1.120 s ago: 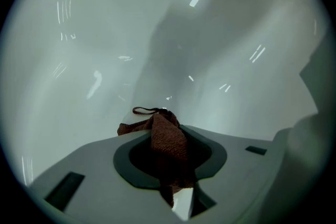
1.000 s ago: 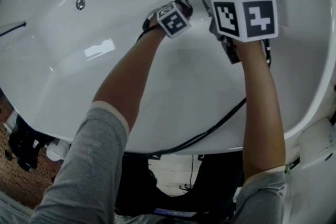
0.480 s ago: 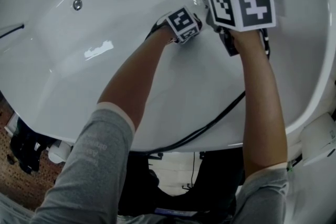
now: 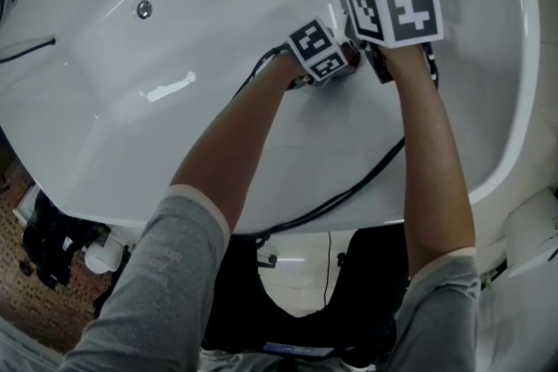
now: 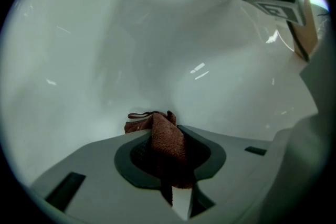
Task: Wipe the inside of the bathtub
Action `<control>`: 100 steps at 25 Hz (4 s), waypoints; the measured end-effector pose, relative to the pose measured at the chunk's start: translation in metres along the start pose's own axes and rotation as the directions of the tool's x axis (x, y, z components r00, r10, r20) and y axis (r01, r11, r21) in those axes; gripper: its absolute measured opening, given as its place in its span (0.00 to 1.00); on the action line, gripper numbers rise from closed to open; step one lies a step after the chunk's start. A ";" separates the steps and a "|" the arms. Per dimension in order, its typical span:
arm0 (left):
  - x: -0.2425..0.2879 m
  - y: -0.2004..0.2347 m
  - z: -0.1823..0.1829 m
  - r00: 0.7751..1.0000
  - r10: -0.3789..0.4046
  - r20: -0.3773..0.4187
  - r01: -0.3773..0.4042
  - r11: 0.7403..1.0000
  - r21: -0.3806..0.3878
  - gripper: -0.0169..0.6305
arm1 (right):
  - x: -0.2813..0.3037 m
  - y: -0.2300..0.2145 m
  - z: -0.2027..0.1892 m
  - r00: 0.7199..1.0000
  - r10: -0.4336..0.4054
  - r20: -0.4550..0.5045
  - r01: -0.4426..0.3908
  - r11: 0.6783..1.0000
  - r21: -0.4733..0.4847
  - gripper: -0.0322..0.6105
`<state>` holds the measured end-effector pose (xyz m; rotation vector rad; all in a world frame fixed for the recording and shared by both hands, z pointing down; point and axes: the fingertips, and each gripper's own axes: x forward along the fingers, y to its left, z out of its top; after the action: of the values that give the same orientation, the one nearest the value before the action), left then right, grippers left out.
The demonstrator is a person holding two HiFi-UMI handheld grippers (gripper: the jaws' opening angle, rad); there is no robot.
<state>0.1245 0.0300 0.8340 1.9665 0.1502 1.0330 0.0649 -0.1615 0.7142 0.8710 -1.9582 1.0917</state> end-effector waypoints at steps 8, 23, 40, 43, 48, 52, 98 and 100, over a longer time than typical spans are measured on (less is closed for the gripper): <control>-0.021 -0.054 0.021 0.998 -0.055 0.018 0.054 0.998 0.030 0.16 | -0.049 0.003 0.012 0.995 -0.078 0.056 0.075 0.996 0.053 0.05; -0.076 -0.171 0.047 0.995 -0.066 0.080 0.063 0.997 0.040 0.16 | -0.202 0.045 0.031 0.977 -0.130 0.171 0.099 0.979 0.179 0.05; -0.112 -0.229 0.049 0.996 -0.004 0.091 0.004 1.000 -0.004 0.16 | -0.296 0.060 -0.012 0.962 -0.189 0.198 0.135 0.957 0.258 0.05; -0.116 -0.236 0.048 0.996 0.008 0.092 -0.007 1.000 -0.011 0.16 | -0.305 0.064 -0.017 0.962 -0.190 0.195 0.136 0.956 0.259 0.05; -0.129 -0.263 0.050 0.997 -0.026 0.076 0.023 0.999 0.034 0.17 | -0.329 0.068 -0.022 0.961 -0.191 0.201 0.135 0.956 0.261 0.05; -0.152 -0.290 0.035 0.998 -0.013 0.063 0.008 0.996 0.084 0.18 | -0.351 0.079 -0.025 0.958 -0.185 0.219 0.125 0.957 0.260 0.05; -0.521 -0.537 -0.131 0.212 0.656 0.724 -0.823 0.520 -0.229 0.18 | -0.512 0.361 -0.118 0.846 -0.075 0.527 0.087 0.996 0.003 0.05; -0.521 -0.545 -0.144 0.188 0.675 0.714 -0.824 0.504 -0.259 0.18 | -0.512 0.365 -0.122 0.845 -0.057 0.532 0.072 0.997 -0.006 0.05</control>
<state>-0.1667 0.2097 0.1468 2.5213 -1.4414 0.6140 0.0607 0.2037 0.1885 1.3251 -2.3588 0.8353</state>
